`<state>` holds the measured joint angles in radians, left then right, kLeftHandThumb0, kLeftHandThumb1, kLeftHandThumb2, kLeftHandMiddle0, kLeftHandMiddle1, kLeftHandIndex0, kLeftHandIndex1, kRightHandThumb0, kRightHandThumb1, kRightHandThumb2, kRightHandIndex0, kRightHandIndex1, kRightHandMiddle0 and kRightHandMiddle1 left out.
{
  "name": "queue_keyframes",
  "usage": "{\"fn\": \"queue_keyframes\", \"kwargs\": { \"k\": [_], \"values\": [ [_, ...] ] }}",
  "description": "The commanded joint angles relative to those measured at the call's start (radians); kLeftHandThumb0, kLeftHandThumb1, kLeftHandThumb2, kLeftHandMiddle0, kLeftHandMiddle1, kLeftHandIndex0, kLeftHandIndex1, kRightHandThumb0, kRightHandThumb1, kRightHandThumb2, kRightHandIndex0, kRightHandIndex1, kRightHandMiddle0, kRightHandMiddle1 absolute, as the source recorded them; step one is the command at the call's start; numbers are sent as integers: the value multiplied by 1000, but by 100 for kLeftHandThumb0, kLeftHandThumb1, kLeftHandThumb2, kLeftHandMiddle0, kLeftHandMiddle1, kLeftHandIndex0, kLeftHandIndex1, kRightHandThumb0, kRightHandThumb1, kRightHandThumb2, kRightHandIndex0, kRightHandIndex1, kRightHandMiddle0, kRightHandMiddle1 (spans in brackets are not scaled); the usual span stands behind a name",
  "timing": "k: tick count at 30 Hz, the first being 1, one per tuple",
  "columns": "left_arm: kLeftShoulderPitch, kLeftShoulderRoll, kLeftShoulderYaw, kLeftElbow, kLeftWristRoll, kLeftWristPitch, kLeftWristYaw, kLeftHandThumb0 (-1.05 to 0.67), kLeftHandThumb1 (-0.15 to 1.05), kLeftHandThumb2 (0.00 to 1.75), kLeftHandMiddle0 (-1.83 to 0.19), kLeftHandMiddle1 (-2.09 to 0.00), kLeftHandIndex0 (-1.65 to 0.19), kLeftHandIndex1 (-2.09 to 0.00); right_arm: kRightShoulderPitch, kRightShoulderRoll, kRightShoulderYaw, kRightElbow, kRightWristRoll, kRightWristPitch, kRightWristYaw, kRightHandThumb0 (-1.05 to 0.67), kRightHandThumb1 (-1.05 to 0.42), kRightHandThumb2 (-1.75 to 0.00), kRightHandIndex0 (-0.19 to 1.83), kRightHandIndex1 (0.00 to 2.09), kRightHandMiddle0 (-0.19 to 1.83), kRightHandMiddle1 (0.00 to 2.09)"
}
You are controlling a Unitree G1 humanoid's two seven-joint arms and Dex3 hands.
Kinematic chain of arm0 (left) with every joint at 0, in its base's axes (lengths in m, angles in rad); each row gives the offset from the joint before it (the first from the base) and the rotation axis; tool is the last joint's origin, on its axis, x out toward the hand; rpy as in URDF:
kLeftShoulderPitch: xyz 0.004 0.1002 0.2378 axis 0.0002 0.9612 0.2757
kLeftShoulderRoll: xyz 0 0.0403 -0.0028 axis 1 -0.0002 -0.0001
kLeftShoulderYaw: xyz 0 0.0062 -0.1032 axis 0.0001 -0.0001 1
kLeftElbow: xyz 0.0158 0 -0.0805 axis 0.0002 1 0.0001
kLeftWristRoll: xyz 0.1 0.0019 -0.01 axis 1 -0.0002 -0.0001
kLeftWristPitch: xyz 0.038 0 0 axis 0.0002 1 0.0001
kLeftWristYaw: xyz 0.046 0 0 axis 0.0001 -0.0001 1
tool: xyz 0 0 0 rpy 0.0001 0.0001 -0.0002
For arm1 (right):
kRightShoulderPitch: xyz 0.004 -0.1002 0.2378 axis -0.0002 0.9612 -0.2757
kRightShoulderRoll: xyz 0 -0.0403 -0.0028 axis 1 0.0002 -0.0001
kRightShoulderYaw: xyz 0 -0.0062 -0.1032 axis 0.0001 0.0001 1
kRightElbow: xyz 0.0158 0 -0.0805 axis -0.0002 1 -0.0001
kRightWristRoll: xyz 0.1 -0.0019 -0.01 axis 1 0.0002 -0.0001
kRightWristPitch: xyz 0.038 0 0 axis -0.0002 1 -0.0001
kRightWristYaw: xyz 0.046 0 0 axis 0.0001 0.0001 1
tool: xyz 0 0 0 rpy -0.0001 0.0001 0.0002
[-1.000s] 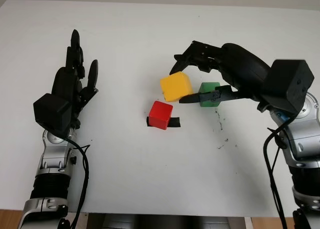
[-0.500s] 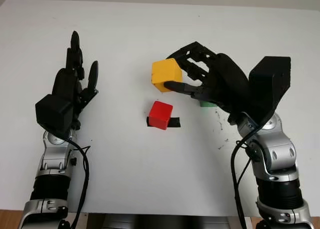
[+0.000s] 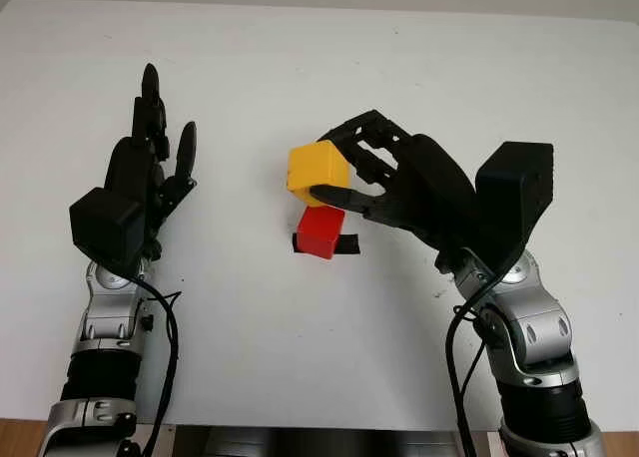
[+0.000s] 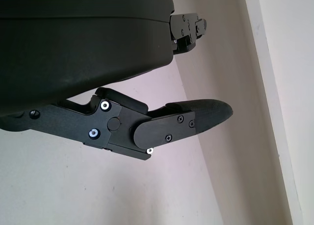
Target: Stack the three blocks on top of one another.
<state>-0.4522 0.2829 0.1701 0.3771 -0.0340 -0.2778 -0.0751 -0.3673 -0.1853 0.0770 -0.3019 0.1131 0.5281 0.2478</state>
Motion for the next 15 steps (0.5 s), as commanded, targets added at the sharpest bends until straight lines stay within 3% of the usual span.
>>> {"fn": "queue_keyframes", "kwargs": {
  "k": [1,8,15],
  "values": [
    [14,1,0,-17,3,3,1,-64,105,60,15,-5,13,-6,12,-14,14,-6,-15,-37,10,-43,-98,-5,21,4,21,171],
    [17,-1,2,-22,3,5,2,-65,105,59,14,-6,13,-6,40,-69,58,14,-110,-166,43,-43,-98,-5,22,5,24,164],
    [18,3,1,-23,6,3,1,-62,105,61,15,-5,13,-5,46,-65,68,19,-151,-177,37,-42,-97,-5,22,5,27,157]
  ]
}}
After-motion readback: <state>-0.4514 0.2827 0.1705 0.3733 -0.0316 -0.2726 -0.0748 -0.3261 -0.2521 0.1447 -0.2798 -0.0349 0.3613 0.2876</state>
